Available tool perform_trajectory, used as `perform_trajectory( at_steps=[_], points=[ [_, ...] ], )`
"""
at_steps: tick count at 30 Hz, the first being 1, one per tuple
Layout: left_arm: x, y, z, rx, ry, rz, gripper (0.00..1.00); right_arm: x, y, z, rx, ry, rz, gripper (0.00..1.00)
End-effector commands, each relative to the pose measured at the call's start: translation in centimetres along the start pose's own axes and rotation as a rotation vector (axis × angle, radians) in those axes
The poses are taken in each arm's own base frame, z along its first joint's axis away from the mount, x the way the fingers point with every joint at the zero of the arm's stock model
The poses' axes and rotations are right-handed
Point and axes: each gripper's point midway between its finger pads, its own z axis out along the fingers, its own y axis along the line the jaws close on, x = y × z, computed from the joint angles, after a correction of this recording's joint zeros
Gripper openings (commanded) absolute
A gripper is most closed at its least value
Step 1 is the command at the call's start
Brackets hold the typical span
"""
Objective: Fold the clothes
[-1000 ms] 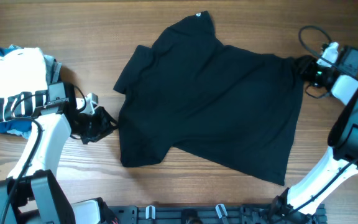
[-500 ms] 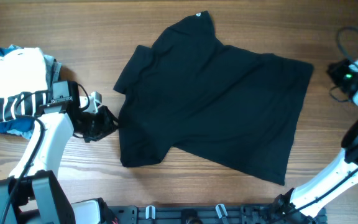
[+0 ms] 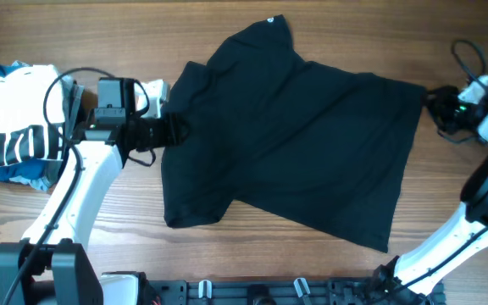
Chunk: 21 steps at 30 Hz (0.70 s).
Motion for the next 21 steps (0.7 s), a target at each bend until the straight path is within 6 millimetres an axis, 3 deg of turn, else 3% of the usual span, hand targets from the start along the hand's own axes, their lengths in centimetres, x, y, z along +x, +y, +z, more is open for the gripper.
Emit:
perform_trajectory(
  at_steps=[1,2,5,11,15,21],
  points=[
    [-2.0,-0.5,-0.8,-0.009,-0.073,0.06,0.32,0.6,0.2,0.9,0.196,-0.015,-0.115,0.36],
    [-1.9,-0.5,-0.8,-0.009,-0.072,0.06,0.32,0.8,-0.3,1.1,0.273,-0.021,-0.133,0.42],
    [-1.6,-0.5,-0.7,-0.012,-0.059,0.053,0.32,1.4,-1.7,1.0,0.492,-0.041,-0.189,0.4],
    [-1.5,-0.4,-0.7,-0.013,-0.053,0.049,0.31,1.9,-2.9,0.2,0.637,-0.068,-0.14,0.08],
    [-1.4,-0.4,-0.7,-0.013,-0.053,0.049,0.3,0.4,-4.6,-1.0,0.668,-0.123,-0.08,0.04],
    [-1.5,-0.5,-0.7,-0.012,-0.054,0.051,0.34,-3.2,-8.2,-4.4,0.669,-0.197,0.044,0.04]
  ],
)
